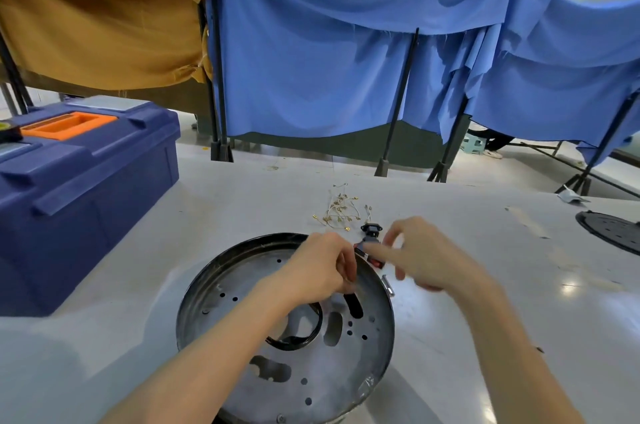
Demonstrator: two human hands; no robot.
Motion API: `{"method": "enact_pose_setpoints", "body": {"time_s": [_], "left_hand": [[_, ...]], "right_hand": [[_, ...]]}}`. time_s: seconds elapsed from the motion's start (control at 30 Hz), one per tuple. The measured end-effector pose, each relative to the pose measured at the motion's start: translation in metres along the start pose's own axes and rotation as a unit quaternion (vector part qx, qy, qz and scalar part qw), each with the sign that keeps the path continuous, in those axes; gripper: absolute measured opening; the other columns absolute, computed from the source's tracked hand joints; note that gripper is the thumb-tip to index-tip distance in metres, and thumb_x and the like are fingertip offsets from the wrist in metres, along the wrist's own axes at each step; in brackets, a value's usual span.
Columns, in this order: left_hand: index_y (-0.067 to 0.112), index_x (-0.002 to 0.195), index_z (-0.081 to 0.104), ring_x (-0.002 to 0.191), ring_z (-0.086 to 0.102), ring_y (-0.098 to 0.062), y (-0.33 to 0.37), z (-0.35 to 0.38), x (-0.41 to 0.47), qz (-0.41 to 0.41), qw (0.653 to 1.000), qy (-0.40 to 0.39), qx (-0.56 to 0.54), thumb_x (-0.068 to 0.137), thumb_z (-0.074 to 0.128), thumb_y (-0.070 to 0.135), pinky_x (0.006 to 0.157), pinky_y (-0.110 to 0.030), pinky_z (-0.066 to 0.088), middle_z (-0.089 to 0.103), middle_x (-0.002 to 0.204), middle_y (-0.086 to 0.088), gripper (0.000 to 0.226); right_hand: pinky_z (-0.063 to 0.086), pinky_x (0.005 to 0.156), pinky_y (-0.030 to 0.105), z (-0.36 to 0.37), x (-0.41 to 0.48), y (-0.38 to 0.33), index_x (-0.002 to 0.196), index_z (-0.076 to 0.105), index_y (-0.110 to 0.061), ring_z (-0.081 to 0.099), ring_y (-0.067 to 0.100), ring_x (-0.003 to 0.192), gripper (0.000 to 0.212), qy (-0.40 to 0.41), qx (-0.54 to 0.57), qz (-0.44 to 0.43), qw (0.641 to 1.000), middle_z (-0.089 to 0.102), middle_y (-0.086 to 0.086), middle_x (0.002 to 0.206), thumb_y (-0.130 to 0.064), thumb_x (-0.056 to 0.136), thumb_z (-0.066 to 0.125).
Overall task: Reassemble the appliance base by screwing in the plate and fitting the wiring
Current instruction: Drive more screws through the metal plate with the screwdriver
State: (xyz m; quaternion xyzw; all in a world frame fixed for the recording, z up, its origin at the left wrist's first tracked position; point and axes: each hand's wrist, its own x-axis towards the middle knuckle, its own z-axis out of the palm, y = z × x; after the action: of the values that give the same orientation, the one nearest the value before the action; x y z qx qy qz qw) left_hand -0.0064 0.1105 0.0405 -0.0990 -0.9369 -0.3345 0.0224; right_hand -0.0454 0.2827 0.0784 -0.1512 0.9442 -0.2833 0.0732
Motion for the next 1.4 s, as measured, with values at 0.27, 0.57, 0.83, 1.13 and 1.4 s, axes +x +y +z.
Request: {"method": "enact_pose_setpoints", "body": {"time_s": [0.27, 0.57, 0.83, 1.13, 1.4], "left_hand": [[0.019, 0.074, 0.065, 0.063, 0.054, -0.009, -0.014, -0.008, -0.005, -0.036, 0.998, 0.007, 0.042, 0.071, 0.079, 0.008, 0.062, -0.021, 0.043, 0.057, 0.064, 0.007, 0.018], [0.026, 0.094, 0.053, 0.091, 0.045, -0.013, -0.02, -0.015, 0.0, -0.04, 0.979, 0.121, 0.158, 0.075, 0.08, 0.034, 0.081, -0.026, 0.032, 0.049, 0.093, 0.009, 0.034], [0.019, 0.116, 0.063, 0.104, 0.058, -0.026, -0.061, -0.041, -0.007, -0.211, 0.972, 0.071, 0.073, 0.088, 0.068, 0.038, 0.094, -0.041, 0.047, 0.063, 0.115, -0.008, 0.034], [0.03, 0.07, 0.059, 0.082, 0.056, -0.025, -0.074, -0.044, -0.005, -0.167, 0.979, 0.067, 0.101, 0.09, 0.066, 0.026, 0.069, -0.032, 0.044, 0.056, 0.072, 0.003, 0.022], [0.026, 0.083, 0.068, 0.086, 0.06, -0.026, -0.076, -0.044, -0.006, -0.149, 0.983, 0.07, 0.087, 0.089, 0.067, 0.028, 0.081, -0.039, 0.052, 0.063, 0.081, -0.002, 0.007]], "right_hand": [[0.029, 0.035, 0.022, 0.034, 0.016, 0.005, 0.073, 0.046, -0.006, 0.035, 0.02, 0.038, 0.016, -0.076, -0.035, -0.052, 0.995, 0.042, 0.01, 0.062, -0.004, 0.087, 0.051], [0.02, 0.038, 0.017, 0.025, 0.013, 0.007, 0.074, 0.046, -0.006, 0.022, 0.018, 0.037, 0.017, -0.095, 0.04, -0.019, 0.995, 0.029, 0.008, 0.059, 0.007, 0.082, 0.053], [0.018, 0.041, 0.018, 0.016, 0.005, 0.018, 0.078, 0.045, 0.008, 0.023, 0.018, 0.031, 0.023, -0.141, 0.11, 0.019, 0.984, 0.037, 0.007, 0.041, -0.007, 0.09, 0.058], [0.026, 0.038, 0.019, -0.014, 0.028, 0.057, 0.089, 0.066, -0.004, 0.027, 0.014, 0.031, 0.01, 0.004, 0.13, 0.079, 0.988, 0.072, 0.013, 0.065, -0.006, 0.093, 0.057], [0.028, 0.039, 0.021, 0.019, 0.047, 0.056, 0.09, 0.063, 0.011, 0.032, 0.016, 0.038, 0.017, -0.047, 0.08, 0.113, 0.989, 0.072, 0.02, 0.071, -0.006, 0.089, 0.065]]}}
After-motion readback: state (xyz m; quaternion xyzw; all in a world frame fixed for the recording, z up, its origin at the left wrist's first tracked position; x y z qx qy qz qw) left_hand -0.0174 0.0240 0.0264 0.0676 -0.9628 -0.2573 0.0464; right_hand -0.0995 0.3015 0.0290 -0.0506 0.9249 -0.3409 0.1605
